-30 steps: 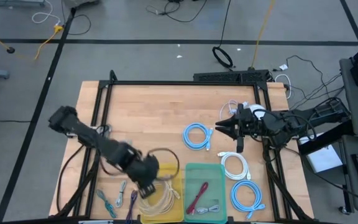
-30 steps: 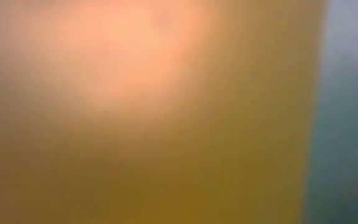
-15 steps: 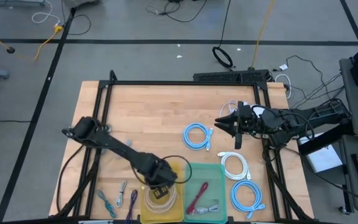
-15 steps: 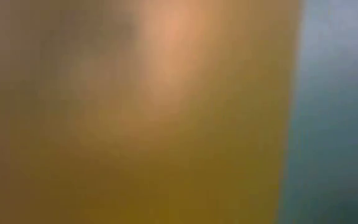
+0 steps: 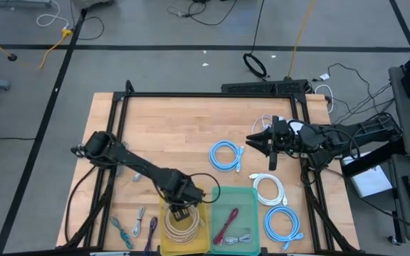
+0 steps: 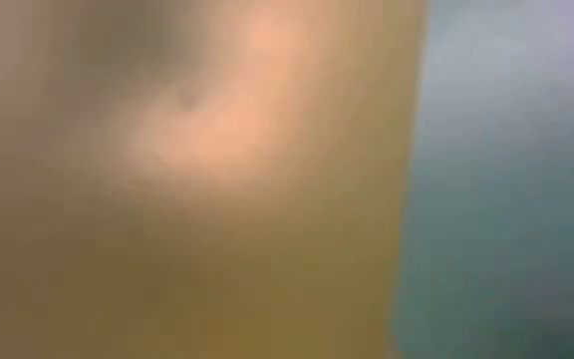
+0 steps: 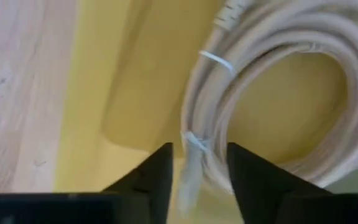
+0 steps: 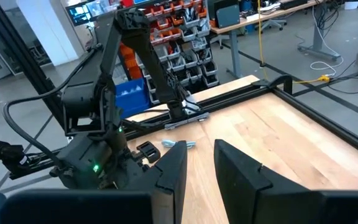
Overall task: Pick & Place USB Port
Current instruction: Put the large brown charger cable into the yellow bin, then put the small blue charger cable into the green bin
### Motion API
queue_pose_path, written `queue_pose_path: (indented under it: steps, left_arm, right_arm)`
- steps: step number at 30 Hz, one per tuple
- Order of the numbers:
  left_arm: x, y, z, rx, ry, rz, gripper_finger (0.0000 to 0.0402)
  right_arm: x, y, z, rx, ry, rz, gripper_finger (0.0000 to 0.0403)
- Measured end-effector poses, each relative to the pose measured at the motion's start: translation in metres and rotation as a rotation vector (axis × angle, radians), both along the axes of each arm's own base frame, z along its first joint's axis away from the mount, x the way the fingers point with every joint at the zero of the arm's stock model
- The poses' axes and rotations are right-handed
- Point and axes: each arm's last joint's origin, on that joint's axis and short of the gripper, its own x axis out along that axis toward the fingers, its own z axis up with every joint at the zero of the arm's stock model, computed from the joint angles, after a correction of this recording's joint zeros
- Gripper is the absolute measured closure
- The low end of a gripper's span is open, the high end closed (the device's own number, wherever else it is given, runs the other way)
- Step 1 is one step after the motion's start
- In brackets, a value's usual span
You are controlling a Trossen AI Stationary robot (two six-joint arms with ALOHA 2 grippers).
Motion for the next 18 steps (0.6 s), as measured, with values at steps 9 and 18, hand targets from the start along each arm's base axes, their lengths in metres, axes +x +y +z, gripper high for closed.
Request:
queue_pose_path:
  steps: [9,18]
  left_arm:
    - [0.002,0.006,0.034,-0.063,-0.121,0.009,0.0189]
    - [-0.057,0.041,0.11,0.195,-0.003,0.194,0.0241]
  right_arm:
    - [0.0,0.0,0.0,0.006,-0.001,-0.001,0.033]
    - [0.0,0.0,0.0,0.003,0.0,-0.001,0.033]
